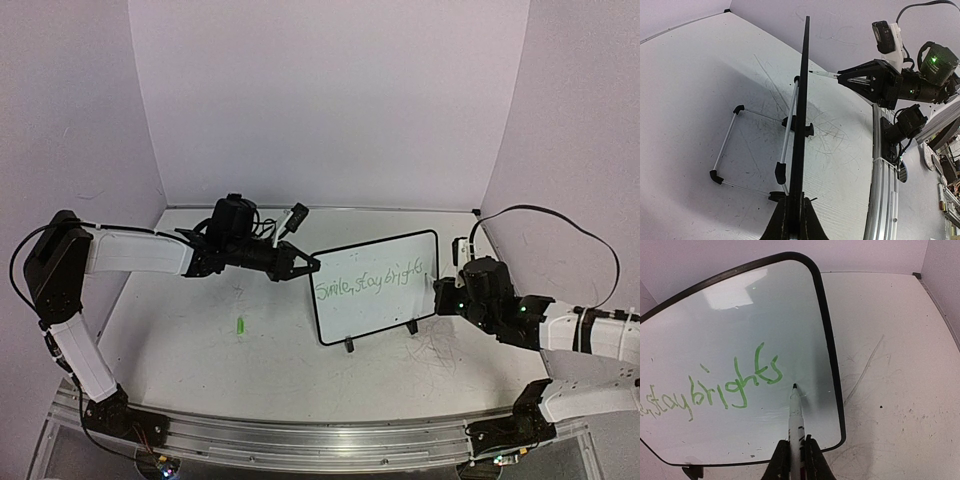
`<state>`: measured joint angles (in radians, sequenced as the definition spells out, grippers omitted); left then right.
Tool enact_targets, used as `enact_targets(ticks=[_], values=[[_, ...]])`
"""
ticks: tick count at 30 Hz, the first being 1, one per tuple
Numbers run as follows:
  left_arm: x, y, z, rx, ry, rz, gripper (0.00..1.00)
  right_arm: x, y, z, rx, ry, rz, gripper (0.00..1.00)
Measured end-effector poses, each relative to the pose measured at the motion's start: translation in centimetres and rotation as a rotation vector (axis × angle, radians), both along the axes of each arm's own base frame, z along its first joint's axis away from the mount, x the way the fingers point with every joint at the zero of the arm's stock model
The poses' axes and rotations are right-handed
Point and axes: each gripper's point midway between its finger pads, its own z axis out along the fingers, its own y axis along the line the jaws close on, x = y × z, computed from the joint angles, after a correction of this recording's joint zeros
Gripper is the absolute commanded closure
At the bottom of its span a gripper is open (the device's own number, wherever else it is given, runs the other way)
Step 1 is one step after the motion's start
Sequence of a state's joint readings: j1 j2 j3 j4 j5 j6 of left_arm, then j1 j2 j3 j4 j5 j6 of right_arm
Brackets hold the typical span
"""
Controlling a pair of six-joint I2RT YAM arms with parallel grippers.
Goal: Write a sentence on the whiteboard
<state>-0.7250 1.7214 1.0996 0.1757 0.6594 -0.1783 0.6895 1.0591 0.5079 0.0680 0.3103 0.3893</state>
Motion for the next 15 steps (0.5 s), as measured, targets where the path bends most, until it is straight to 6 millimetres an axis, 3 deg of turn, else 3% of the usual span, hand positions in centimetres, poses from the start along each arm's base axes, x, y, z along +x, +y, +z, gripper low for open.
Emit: enact_targets(ticks=[15], values=[[0.02, 0.02, -0.02, 0.001, 0.002, 0.002, 1.0, 0.49, 0.23, -0.27, -0.015, -0.009, 0.0, 1.0]])
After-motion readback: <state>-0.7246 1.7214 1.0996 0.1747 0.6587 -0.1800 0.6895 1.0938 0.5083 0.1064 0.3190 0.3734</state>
